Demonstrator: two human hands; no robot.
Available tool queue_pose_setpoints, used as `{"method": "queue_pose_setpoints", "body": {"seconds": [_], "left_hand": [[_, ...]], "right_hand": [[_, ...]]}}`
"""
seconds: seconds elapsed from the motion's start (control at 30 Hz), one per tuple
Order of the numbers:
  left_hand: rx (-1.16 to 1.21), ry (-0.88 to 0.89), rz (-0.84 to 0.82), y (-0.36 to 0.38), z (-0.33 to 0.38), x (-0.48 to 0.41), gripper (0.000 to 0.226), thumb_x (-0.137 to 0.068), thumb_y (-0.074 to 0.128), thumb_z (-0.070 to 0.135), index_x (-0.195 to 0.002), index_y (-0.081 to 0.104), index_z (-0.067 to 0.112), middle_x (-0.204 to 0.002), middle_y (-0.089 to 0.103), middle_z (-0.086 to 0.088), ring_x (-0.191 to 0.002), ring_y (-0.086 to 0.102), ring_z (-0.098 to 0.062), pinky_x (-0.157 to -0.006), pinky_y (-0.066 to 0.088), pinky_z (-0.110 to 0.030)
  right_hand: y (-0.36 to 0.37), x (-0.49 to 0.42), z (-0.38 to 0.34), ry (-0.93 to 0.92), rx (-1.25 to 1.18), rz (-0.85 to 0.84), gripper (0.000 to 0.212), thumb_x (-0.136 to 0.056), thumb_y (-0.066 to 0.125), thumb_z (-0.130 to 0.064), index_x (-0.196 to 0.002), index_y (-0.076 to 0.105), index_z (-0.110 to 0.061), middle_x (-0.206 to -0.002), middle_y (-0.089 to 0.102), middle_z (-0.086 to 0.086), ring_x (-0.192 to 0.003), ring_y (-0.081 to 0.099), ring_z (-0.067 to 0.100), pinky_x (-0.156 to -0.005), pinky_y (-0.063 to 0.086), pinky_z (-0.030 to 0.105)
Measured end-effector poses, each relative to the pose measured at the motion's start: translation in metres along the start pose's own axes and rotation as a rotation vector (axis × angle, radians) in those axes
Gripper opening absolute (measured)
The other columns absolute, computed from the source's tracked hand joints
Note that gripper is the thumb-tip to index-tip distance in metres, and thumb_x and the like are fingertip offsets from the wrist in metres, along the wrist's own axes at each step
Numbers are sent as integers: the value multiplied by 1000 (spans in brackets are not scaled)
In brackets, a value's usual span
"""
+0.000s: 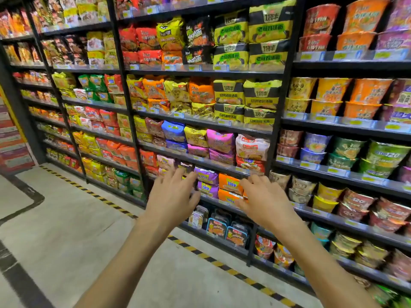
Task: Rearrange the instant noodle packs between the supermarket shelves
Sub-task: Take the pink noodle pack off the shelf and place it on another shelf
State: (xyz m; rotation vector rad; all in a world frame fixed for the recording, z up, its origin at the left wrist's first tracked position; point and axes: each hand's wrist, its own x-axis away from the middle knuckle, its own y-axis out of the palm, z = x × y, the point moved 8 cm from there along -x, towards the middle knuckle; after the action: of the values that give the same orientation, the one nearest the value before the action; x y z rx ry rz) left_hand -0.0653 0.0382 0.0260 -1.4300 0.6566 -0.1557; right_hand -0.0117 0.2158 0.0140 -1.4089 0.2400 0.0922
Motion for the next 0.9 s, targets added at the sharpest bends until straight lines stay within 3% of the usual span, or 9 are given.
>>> {"method": "queue_pose_setpoints", "body": {"seconds": [0.27,0.43,0.8,0.9], "left_hand": [[15,40,-98,65,-48,-85,48,-105,41,44,-150,39,28,-147,46,-2,-138,42,-26,-106,40,-45],[8,88,-112,99,-56,-138,50,-104,44,45,-150,40,27,-149,48,-3,-136,44,-28,-103,43,-45],[-17,176,-170,192,-29,-267,52,-102,47,44,-149,41,23,-146,51,-10,-134,47,-35,-108,41,-52],[1,186,-181,218,-16,-309,48,-102,48,42,-146,45,24,-140,55,-9,-130,50,-35,-103,44,-49]], "right_hand": [[47,-81,-2,107,-54,-56,51,-98,46,-54,-141,47,-26,-134,54,4,-122,51,28,-95,46,41],[72,-123,15,153,-48,-80,52,-98,48,-54,-142,46,-26,-137,52,6,-125,49,28,-92,47,42],[143,-220,90,272,-74,-134,53,-99,46,-48,-143,46,-19,-141,50,9,-127,47,32,-95,46,46],[164,-254,118,286,-100,-161,55,-99,46,-51,-144,45,-19,-142,48,8,-129,44,31,-95,44,44]]}}
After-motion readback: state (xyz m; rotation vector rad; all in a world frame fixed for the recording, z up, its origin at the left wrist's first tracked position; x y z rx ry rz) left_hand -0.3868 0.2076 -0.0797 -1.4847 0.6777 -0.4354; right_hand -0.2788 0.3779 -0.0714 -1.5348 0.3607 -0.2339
